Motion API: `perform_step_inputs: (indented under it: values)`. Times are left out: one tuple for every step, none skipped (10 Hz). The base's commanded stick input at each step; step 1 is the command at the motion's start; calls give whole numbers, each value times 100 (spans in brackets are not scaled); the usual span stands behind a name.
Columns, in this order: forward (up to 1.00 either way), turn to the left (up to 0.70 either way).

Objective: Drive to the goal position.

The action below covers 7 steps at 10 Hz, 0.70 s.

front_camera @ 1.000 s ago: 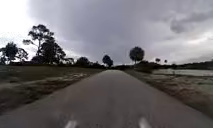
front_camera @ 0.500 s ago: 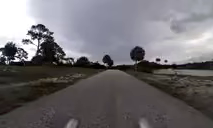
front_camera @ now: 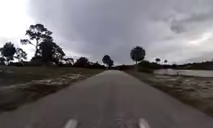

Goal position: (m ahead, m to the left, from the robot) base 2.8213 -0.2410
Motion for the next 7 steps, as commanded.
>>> perform_step_inputs:
  values:
    - [100, 0]
    - [100, 0]
    - [100, 0]
    - [100, 0]
    - [100, 0]
    - [100, 0]
    - [100, 0]
